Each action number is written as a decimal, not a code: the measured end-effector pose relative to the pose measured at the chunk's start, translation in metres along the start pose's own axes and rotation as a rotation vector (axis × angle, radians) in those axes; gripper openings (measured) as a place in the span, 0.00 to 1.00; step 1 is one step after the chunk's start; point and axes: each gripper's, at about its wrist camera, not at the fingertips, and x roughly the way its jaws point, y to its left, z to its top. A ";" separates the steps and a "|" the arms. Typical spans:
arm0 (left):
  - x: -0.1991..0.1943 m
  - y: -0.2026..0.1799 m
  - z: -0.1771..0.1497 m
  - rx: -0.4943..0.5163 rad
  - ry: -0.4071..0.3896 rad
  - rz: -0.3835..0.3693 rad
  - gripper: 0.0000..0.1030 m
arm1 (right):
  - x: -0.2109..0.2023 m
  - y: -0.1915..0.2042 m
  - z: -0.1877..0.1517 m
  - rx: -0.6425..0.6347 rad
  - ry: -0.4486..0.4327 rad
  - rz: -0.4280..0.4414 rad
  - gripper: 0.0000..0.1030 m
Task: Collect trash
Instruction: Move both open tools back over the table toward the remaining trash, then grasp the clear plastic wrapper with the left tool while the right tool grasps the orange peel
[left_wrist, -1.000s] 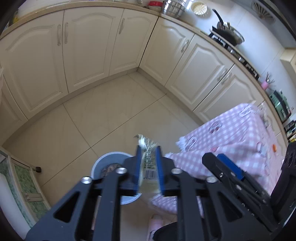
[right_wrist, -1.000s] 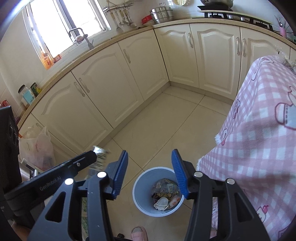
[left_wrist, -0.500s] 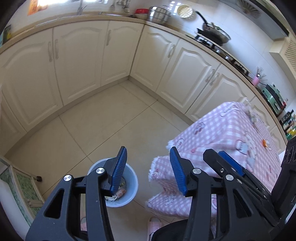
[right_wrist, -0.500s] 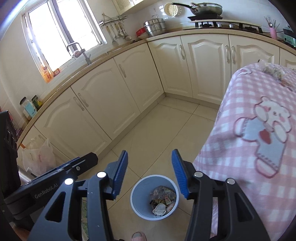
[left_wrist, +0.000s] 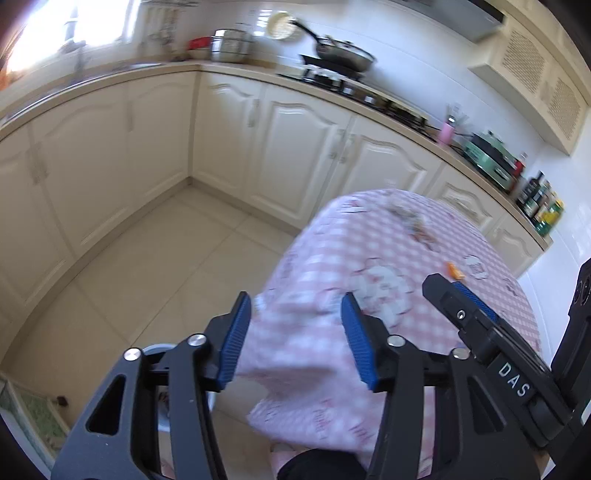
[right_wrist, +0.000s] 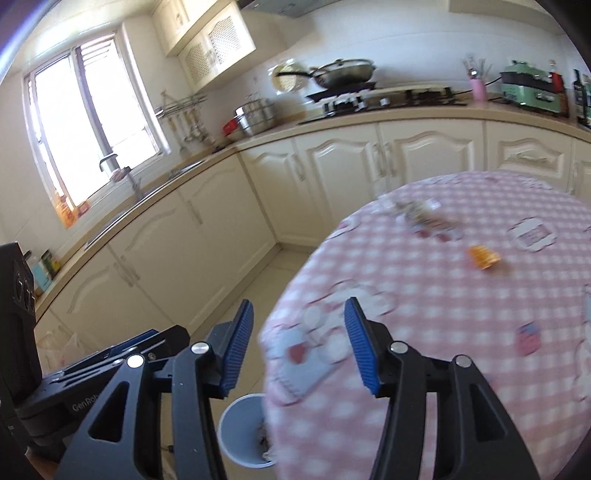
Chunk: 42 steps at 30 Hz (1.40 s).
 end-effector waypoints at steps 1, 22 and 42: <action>0.005 -0.013 0.002 0.016 0.003 -0.011 0.51 | -0.005 -0.014 0.005 0.007 -0.012 -0.023 0.50; 0.107 -0.124 0.035 0.133 0.104 -0.092 0.57 | 0.069 -0.151 0.038 -0.020 0.226 -0.238 0.49; 0.192 -0.143 0.092 0.073 0.071 -0.093 0.57 | 0.097 -0.179 0.098 0.002 0.038 -0.246 0.33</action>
